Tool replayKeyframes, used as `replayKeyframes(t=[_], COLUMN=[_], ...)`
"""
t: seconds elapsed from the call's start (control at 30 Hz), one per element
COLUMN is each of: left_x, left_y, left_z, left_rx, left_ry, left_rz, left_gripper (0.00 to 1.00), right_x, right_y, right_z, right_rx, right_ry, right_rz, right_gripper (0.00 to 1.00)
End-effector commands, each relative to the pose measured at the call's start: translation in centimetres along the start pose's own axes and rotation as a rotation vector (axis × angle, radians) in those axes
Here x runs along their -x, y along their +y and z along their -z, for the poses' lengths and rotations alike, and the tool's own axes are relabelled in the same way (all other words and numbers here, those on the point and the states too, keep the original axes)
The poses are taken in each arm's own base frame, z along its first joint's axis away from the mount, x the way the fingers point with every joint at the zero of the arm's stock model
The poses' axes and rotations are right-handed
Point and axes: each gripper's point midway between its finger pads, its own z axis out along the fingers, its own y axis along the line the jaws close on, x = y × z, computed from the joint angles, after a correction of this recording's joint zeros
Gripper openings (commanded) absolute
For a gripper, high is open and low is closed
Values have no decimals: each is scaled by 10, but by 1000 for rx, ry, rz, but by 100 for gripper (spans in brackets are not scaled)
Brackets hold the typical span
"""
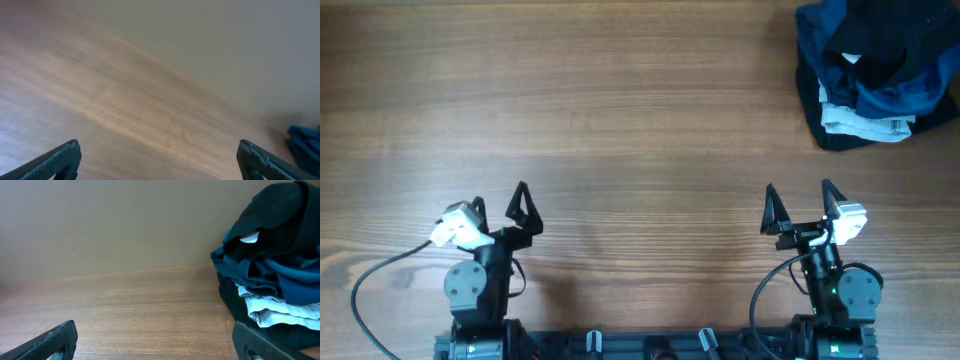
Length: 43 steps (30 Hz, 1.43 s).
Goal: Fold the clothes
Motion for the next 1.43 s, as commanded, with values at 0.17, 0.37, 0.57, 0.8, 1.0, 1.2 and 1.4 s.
replayKeyframes(t=[0.17,0.37,0.57,0.8,1.0,1.2,1.4], left_x=[18,20,20,20,20,20,20], left_y=[4,7,8,8,7,8,8], left_z=[9,9,9,9,9,9,9], left_rx=[10,23,23,23,23,24,23], left_ry=[-93,-99,-98,-98,-98,-97,-98], left_rz=[5,7,7,7,7,7,7], left_gripper=[100,100,100,100,100,100,100], right_x=[2,2,2,2,2,2,2], right_y=[1,1,1,1,1,1,1], right_z=[1,1,1,1,1,1,1], right_rx=[8,8,8,8,8,8,8], right_ry=[-9,-9,-9,-9,-9,-9,-9], right_rz=[13,12,13,13,13,13,13], right_gripper=[100,100,100,100,100,100,100])
